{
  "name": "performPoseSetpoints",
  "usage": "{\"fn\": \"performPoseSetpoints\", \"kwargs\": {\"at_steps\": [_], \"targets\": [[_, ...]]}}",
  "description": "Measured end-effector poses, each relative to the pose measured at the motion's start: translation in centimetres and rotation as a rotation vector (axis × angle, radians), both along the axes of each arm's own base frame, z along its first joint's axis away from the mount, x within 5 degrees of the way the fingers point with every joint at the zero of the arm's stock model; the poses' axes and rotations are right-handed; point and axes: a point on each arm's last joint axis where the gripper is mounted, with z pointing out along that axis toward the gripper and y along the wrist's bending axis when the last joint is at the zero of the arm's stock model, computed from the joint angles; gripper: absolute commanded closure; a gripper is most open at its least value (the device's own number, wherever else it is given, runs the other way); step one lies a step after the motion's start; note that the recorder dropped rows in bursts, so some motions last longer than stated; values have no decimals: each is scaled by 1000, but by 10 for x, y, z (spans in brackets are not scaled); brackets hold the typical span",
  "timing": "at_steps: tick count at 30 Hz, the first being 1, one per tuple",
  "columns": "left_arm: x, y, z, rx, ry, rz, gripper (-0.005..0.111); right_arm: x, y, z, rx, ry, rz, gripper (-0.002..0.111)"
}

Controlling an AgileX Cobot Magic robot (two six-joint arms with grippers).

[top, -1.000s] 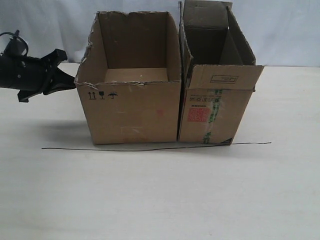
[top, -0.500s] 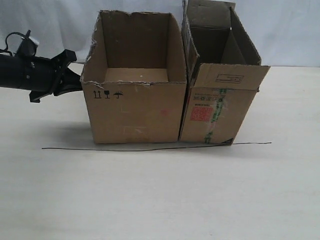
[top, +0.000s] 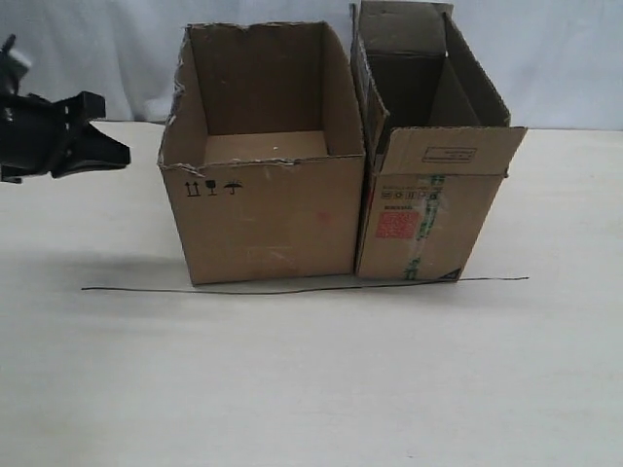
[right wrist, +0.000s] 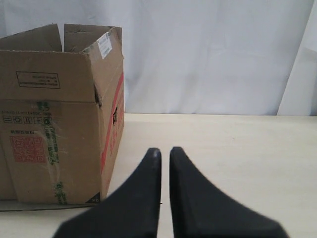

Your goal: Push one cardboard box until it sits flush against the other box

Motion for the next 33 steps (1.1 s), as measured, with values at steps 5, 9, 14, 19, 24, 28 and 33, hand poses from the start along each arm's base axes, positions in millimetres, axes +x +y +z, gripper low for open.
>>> {"fn": "performPoseSetpoints", "kwargs": {"at_steps": [5,9,14,19,24,28,33], "targets": [[-59,7,33,153,-183,105,107,0,0,0,0,0,0,103],[-120,10,50,284,-337,146,107,0,0,0,0,0,0,103],[-186,7,59,296,-503,218,107,0,0,0,0,0,0,103],[-241,3,58,282,-684,260,107,0,0,0,0,0,0,103],[-275,-3,59,271,-843,245,107,0,0,0,0,0,0,103],[-294,-8,64,266,-942,209,107,0,0,0,0,0,0,103],[-308,-10,66,274,-1020,203,107,0,0,0,0,0,0,103]]}}
